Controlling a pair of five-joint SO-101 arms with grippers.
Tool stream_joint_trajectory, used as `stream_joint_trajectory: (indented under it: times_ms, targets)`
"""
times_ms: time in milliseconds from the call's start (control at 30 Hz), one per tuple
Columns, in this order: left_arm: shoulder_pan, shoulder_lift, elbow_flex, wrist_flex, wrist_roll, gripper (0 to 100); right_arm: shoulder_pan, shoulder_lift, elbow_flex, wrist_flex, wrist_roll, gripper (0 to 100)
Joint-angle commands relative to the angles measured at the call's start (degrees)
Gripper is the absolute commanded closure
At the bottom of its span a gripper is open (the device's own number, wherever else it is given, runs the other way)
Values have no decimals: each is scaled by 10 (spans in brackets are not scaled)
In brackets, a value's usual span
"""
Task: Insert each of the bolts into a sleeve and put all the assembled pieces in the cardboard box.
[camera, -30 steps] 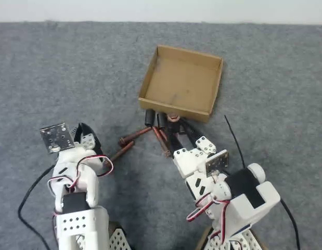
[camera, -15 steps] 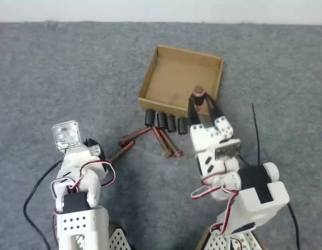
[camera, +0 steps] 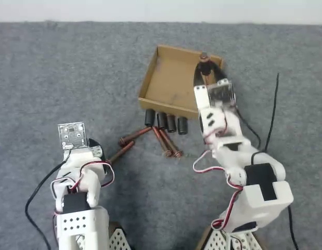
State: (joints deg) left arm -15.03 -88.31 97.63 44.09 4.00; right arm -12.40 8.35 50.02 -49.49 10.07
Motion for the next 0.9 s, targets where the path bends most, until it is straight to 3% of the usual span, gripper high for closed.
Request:
stream_joint_trajectory:
  times_ms: [0,100,267,400,600,867]
  targets:
    - [3,-11,-7,2,-4,988,7,-9,-107,179,9,992]
    - [3,-11,-7,0,-4,988,6,-3,-178,334,-10,992]
    - [4,-11,-7,0,-4,988,7,-2,-297,567,-141,992]
    - [4,-11,-7,0,-4,988,5,-2,-372,724,-177,992]
    - [3,-11,-7,1,-4,988,7,52,-460,843,-210,991]
    - [2,-11,-7,2,-5,988,36,194,-610,897,-211,989]
